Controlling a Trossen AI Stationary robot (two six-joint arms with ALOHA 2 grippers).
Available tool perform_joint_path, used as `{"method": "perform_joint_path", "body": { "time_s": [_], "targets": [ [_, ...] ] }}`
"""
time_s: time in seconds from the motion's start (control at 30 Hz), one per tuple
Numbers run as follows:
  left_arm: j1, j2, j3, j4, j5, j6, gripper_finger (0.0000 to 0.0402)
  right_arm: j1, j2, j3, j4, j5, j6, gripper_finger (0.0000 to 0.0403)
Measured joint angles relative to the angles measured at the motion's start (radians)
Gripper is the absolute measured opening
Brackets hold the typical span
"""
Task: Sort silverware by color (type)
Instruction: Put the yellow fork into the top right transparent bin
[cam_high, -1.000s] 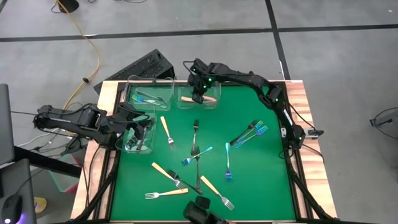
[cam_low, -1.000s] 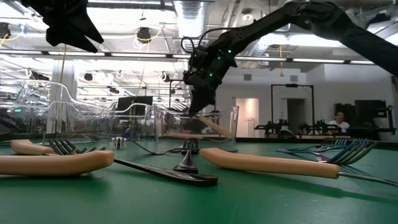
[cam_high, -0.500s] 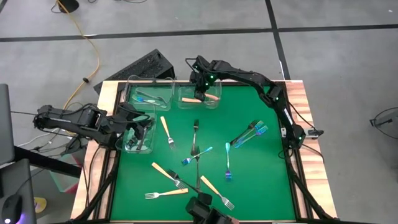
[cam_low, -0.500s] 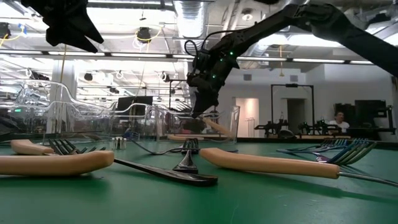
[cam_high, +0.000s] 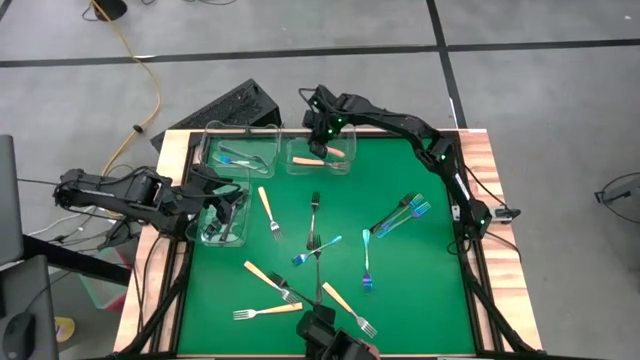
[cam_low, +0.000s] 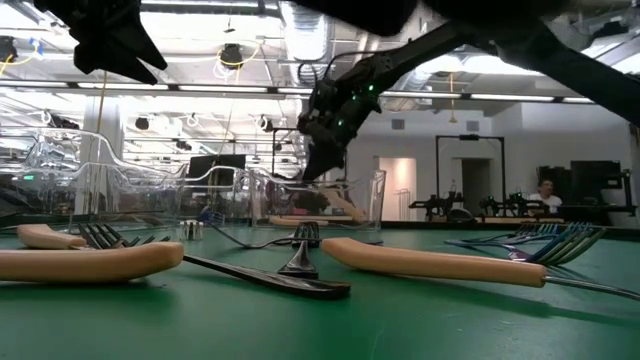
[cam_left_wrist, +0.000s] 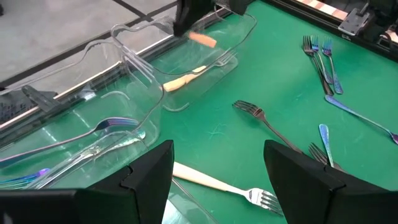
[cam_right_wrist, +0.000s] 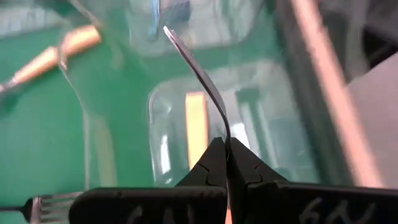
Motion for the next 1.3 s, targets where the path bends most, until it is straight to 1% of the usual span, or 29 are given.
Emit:
{"method": "perform_joint_path", "body": {
  "time_s": [0.1, 0.17, 0.33, 0.4, 0.5, 0.6, 0.7, 0.8, 1.1, 1.3],
  "targets": [
    [0.000, 0.000, 0.000, 0.000, -0.001, 0.000, 0.0234, 0.002, 0.048, 0.036, -0.023, -0.017, 0.010, 0.0006],
    [0.000, 0.000, 0.000, 0.000, -0.001, -0.001, 0.0234, 0.004, 0.076, 0.076, -0.071, -0.024, 0.010, 0.0006],
    [0.000, 0.000, 0.000, 0.000, -0.001, -0.001, 0.0234, 0.006, 0.172, 0.224, -0.138, -0.024, 0.022, 0.0006],
    [0.000, 0.000, 0.000, 0.000, -0.001, -0.006, 0.0234, 0.006, 0.174, 0.208, -0.108, -0.037, 0.043, 0.0005],
    [0.000, 0.000, 0.000, 0.000, -0.001, -0.015, 0.0234, -0.004, 0.168, 0.205, -0.106, -0.038, 0.060, 0.0005],
    [0.000, 0.000, 0.000, 0.000, -0.001, -0.016, 0.0234, -0.016, 0.164, 0.206, -0.107, -0.064, 0.087, 0.0006],
    [0.000, 0.000, 0.000, 0.000, -0.001, -0.016, 0.0234, -0.022, 0.165, 0.205, -0.111, -0.062, 0.107, 0.0021],
    [0.000, 0.000, 0.000, 0.000, -0.004, -0.016, 0.0234, -0.024, 0.165, 0.205, -0.110, -0.063, 0.109, 0.0030],
    [0.000, 0.000, 0.000, 0.000, -0.005, -0.027, 0.0234, -0.021, 0.165, 0.205, -0.107, -0.058, 0.108, 0.0024],
    [0.000, 0.000, 0.000, 0.000, -0.005, -0.028, 0.0234, -0.021, 0.165, 0.205, -0.106, -0.051, 0.100, 0.0045]
  ]
}}
